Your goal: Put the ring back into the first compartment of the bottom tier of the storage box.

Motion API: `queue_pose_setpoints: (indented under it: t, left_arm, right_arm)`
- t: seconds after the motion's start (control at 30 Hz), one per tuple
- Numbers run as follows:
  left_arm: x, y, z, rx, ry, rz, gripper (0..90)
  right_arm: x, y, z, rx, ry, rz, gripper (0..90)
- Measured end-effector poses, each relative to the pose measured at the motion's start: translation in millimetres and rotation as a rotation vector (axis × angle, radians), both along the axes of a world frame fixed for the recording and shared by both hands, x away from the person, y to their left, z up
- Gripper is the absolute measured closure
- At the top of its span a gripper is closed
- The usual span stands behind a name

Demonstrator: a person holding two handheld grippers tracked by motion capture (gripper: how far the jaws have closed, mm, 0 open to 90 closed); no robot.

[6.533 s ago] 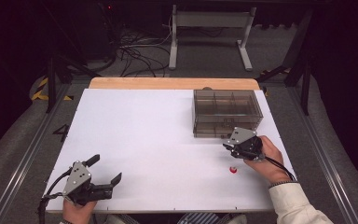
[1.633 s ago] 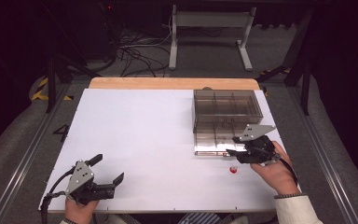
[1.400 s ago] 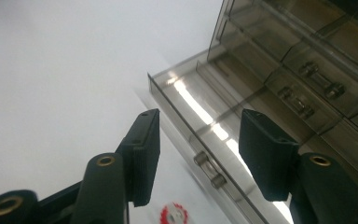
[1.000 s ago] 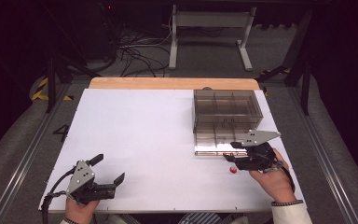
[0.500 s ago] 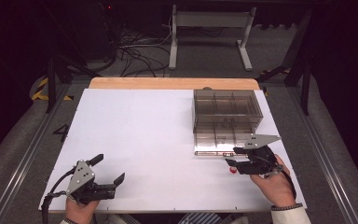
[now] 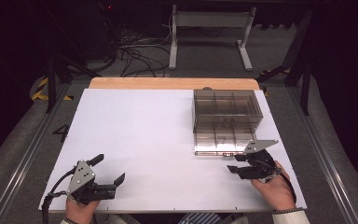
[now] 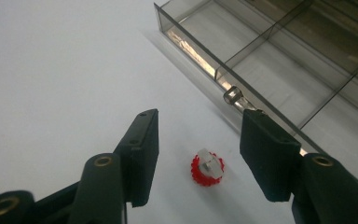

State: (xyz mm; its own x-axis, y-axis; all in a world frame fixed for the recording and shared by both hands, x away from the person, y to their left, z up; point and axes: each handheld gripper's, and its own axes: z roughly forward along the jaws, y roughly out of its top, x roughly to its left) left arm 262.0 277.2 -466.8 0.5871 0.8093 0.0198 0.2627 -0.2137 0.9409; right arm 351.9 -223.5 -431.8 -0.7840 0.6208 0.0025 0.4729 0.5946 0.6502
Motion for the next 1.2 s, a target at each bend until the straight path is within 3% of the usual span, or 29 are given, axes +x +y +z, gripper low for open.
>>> queue_pose_setpoints:
  t: [0.63, 0.93, 1.2]
  left_arm:
    - [0.2, -0.1, 0.0, 0.009, -0.003, -0.002, 3.7]
    - [0.8, -0.7, -0.6, 0.008, 0.002, -0.003, 3.7]
    - [0.8, -0.5, -0.6, 0.007, 0.003, -0.001, 3.7]
  right_arm:
    - [2.6, 3.2, -16.5, -0.124, 0.038, -0.008, 56.0]
    - [4.0, 5.8, -19.8, -0.154, 0.047, -0.006, 60.8]
    - [4.2, 9.0, -21.5, -0.182, 0.026, -0.004, 73.5]
